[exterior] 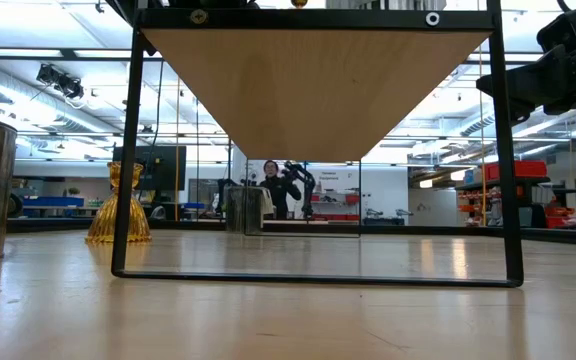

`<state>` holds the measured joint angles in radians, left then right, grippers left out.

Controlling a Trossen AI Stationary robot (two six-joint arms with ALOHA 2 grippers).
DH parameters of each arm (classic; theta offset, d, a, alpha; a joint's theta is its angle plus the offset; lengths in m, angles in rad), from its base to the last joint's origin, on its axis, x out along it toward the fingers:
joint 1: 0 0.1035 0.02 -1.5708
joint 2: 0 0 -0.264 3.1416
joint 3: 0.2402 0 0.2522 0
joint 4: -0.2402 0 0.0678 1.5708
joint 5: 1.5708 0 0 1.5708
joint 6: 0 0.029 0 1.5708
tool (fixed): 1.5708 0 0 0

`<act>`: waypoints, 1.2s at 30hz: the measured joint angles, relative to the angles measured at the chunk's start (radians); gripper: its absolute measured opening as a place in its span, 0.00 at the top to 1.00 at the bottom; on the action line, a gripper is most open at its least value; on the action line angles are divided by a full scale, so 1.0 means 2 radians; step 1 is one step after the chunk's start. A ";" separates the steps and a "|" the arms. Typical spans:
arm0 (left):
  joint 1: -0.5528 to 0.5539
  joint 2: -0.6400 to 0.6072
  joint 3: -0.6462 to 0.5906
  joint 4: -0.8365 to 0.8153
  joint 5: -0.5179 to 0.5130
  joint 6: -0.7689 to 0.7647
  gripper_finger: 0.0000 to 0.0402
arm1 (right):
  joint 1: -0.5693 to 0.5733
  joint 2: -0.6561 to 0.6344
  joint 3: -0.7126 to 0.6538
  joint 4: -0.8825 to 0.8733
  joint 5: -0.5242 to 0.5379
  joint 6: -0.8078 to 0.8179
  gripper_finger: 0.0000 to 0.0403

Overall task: Pick & Place candle stick holders
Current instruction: Put the candle holder on the shelf aligned with the other candle holder

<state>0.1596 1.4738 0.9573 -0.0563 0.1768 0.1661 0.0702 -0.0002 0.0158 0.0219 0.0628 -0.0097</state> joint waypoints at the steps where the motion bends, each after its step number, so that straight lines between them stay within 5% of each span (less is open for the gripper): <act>1: 0.000 0.000 0.000 0.000 0.000 0.000 1.00 | 0.000 0.000 0.000 0.000 0.000 0.000 0.93; 36: -0.003 -0.001 0.001 -0.019 -0.022 -0.025 1.00 | 0.000 0.000 0.000 0.000 0.000 0.000 0.93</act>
<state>0.1532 1.4725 0.9584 -0.0937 0.1327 0.1154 0.0701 -0.0002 0.0158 0.0219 0.0628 -0.0099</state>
